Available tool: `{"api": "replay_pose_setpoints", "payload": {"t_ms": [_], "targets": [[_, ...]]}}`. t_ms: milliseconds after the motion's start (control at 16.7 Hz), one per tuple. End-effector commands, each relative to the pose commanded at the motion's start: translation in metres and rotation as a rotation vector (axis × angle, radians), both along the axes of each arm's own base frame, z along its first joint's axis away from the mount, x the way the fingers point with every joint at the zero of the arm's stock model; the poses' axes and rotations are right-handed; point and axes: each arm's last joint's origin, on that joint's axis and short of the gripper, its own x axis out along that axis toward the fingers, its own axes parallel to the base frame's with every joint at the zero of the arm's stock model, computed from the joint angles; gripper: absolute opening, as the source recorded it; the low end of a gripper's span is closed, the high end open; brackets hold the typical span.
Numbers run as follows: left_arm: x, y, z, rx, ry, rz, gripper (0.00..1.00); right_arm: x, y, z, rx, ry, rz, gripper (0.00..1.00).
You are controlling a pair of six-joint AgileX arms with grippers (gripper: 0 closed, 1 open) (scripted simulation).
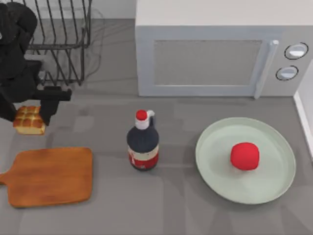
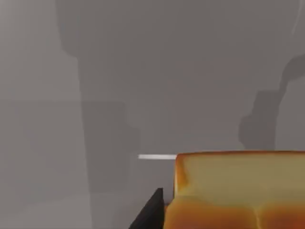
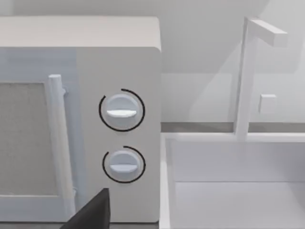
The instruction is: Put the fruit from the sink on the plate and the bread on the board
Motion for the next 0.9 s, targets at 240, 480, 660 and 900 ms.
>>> {"api": "replay_pose_setpoints", "payload": {"t_ms": [240, 480, 660, 900], "targets": [[-0.004, 0.000, 0.041, -0.001, -0.011, 0.000, 0.00, 0.000, 0.000, 0.000, 0.000, 0.000, 0.000, 1.00], [-0.004, 0.001, 0.042, -0.001, -0.012, 0.000, 0.00, 0.000, 0.000, 0.000, 0.000, 0.000, 0.000, 1.00], [-0.011, -0.002, 0.043, -0.002, -0.023, 0.002, 0.00, 0.000, 0.000, 0.000, 0.000, 0.000, 0.000, 1.00], [-0.047, -0.011, 0.030, 0.001, -0.007, 0.022, 0.00, 0.000, 0.000, 0.000, 0.000, 0.000, 0.000, 1.00]]}}
